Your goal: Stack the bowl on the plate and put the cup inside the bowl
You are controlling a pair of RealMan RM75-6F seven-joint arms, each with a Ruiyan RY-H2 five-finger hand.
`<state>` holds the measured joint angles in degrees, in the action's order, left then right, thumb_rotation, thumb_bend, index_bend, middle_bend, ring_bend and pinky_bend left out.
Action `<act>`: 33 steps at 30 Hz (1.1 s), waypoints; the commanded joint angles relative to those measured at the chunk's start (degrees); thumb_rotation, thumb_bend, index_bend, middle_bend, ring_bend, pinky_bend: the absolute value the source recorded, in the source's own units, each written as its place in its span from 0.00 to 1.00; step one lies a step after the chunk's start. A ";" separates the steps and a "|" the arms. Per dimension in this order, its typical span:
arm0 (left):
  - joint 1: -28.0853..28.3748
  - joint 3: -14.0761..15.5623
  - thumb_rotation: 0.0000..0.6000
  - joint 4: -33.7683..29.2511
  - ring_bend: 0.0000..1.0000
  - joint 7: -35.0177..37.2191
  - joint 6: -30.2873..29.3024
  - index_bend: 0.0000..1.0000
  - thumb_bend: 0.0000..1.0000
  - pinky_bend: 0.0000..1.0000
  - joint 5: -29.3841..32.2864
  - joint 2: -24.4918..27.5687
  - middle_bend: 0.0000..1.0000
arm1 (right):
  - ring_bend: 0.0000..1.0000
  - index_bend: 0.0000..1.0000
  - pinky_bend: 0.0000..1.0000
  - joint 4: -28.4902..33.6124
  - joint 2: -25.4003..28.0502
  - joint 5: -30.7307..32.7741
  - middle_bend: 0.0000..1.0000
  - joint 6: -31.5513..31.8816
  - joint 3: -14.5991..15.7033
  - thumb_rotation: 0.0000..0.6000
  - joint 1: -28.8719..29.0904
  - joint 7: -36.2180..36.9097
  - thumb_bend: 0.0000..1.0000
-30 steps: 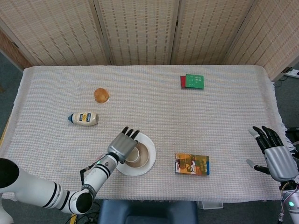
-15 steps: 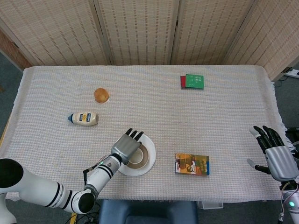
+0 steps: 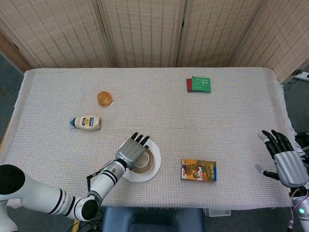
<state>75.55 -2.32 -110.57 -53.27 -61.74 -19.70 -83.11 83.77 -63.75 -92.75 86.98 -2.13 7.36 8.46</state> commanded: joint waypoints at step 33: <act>-3.10 2.99 1.00 -17.00 0.00 -4.62 -12.55 0.16 0.23 0.06 -2.25 8.31 0.00 | 0.00 0.09 0.08 0.21 -0.25 -0.17 0.08 0.70 -0.03 1.00 -0.27 -0.67 0.16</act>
<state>73.16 0.15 -125.93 -57.55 -72.94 -21.19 -76.16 83.97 -64.00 -92.90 87.67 -2.17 7.10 7.80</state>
